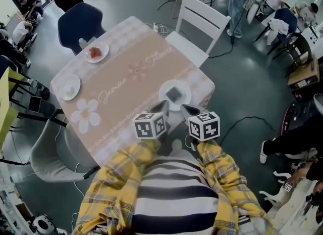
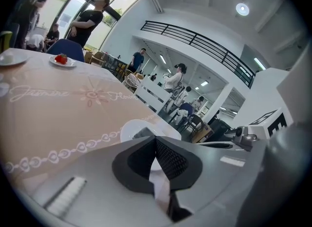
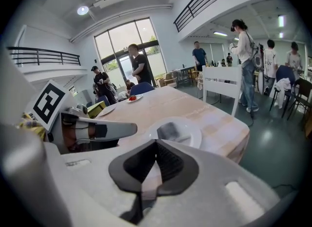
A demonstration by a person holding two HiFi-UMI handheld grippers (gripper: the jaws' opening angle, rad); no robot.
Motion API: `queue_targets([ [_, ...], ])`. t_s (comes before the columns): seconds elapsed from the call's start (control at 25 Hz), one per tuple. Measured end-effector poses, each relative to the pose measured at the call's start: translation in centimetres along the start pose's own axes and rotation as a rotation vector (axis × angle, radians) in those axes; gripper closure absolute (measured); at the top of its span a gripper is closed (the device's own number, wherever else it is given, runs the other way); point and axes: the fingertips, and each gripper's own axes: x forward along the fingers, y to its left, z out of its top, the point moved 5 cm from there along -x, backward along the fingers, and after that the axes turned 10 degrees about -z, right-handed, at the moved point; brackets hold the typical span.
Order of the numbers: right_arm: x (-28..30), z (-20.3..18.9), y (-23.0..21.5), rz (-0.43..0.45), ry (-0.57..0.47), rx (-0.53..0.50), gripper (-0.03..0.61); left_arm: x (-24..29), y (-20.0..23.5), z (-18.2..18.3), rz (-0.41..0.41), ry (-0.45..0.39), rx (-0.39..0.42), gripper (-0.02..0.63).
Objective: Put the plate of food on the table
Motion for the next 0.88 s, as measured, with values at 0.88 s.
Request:
queue_targets([
  [0.88,-4.6,-5.3,3.2,-0.091,-0.008,0.106,0.58,-5.8,-2.2,-5.6,-0.123,0.137,0.123,0.617],
])
